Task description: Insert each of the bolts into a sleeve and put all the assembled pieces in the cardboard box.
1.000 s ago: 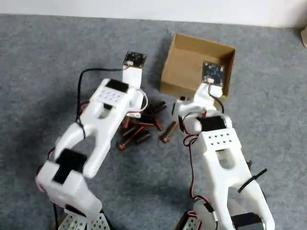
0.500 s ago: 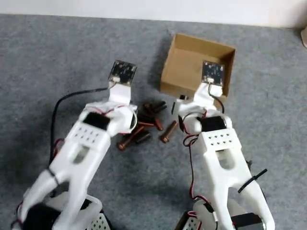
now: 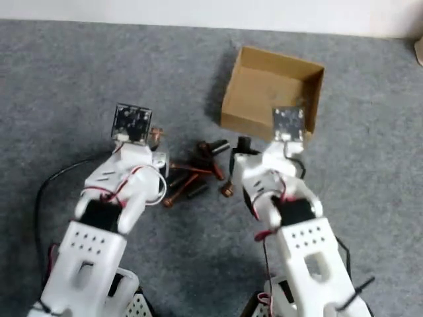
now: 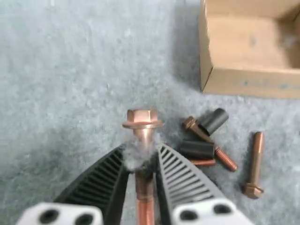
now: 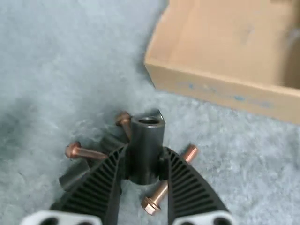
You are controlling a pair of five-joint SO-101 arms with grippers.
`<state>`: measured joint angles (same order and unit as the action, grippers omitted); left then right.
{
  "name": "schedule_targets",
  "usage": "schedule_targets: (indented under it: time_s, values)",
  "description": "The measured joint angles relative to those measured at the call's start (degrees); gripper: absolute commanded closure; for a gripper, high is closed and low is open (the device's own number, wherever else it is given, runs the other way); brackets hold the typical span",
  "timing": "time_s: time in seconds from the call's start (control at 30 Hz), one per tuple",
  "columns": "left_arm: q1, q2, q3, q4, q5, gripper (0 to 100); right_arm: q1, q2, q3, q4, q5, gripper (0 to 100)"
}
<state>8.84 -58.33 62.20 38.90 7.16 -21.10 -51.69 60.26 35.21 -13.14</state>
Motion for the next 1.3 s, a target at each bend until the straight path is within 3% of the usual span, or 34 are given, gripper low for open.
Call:
schedule_targets:
  time_s: [0.3, 0.5, 0.77, 1.07, 1.3]
  values:
    - [1.05, -13.54, 1.76, -3.96, 0.00, 100, -4.57, -14.68, 7.03, -0.09, 3.78, 99.4]
    - [4.84, -14.95, 1.76, -6.86, 0.00, 100, -7.03, -22.33, 10.46, -0.09, 4.48, 99.4]
    - [10.81, -14.95, -1.23, -6.86, 0.00, 100, -14.95, -37.63, 18.55, -0.09, 13.98, 99.4]
    - [18.81, -15.03, -9.05, -6.86, 0.09, 100, -15.47, -52.22, 23.82, -0.09, 14.77, 99.4]
    - [20.48, -15.03, -10.64, -6.86, 13.10, 99, -15.47, -52.75, 24.18, -0.09, 14.86, 99.4]
